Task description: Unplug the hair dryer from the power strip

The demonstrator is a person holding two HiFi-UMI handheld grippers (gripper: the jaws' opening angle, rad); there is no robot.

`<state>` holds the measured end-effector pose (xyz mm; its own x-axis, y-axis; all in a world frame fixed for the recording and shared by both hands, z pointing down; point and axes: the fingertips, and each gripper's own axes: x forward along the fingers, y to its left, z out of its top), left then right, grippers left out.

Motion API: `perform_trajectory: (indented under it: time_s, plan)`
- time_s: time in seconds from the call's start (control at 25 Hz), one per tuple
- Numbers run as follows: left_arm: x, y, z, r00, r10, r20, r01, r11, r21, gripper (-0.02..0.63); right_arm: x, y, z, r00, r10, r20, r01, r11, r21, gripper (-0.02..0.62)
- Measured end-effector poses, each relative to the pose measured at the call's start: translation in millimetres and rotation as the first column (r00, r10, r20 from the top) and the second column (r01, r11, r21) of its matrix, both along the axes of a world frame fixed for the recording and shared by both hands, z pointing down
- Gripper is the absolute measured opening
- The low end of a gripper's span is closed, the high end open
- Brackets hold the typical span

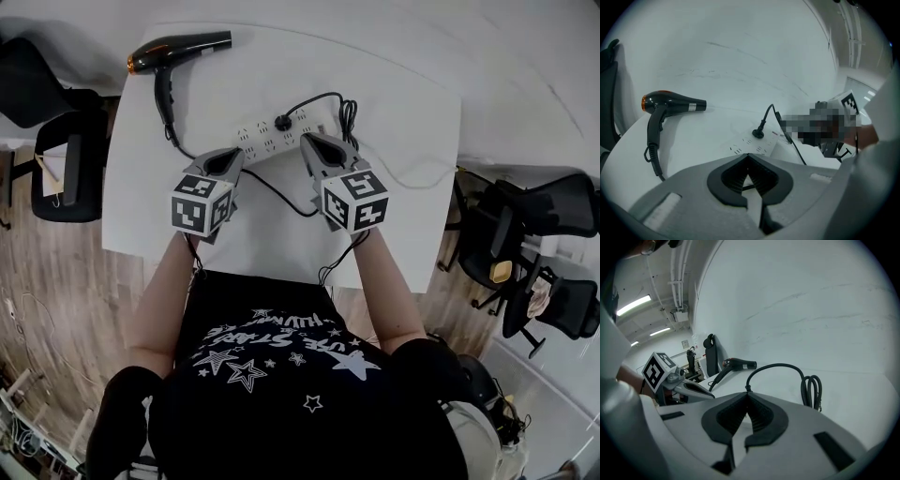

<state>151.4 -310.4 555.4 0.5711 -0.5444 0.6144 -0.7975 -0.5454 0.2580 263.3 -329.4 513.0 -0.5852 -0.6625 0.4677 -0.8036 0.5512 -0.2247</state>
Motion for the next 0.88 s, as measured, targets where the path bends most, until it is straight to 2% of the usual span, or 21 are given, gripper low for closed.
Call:
perform_trajectory:
  time_s: [0.2, 0.48, 0.52, 0.56, 0.8, 0.88]
  plan:
    - [8.1, -2.9, 11.5, 0.999, 0.010, 0.047, -0.009, 1.000, -0.016, 0.008, -7.7, -9.7, 8.4, 0.997, -0.057, -0.045, 0.057, 0.998, -0.001, 0.009]
    - [9.1, -8.4, 13.2, 0.999, 0.015, 0.050, -0.015, 1.000, -0.003, 0.008, -15.6, -26.4, 18.3, 0.987, -0.120, -0.105, 0.119, 0.993, -0.011, 0.012]
    - [9.3, -8.1, 13.0, 0.998, 0.018, 0.059, -0.018, 1.000, 0.000, 0.008, -17.0, -28.1, 18.5, 0.986, -0.127, -0.109, 0.127, 0.992, -0.008, 0.040]
    - [9.5, -7.9, 12.9, 0.997, 0.021, 0.071, -0.021, 1.000, 0.004, 0.008, -18.8, -29.4, 19.2, 0.984, -0.137, -0.112, 0.137, 0.991, -0.008, 0.105]
    - [12.7, -6.5, 13.9, 0.974, 0.066, 0.215, -0.078, 0.996, 0.049, 0.008, -31.8, -35.2, 27.2, 0.975, -0.179, -0.135, 0.180, 0.984, -0.006, 0.158]
    - [13.2, -6.7, 14.5, 0.972, 0.072, 0.226, -0.085, 0.995, 0.049, 0.008, -37.7, -36.3, 29.7, 0.972, -0.192, -0.138, 0.193, 0.981, -0.006, 0.172]
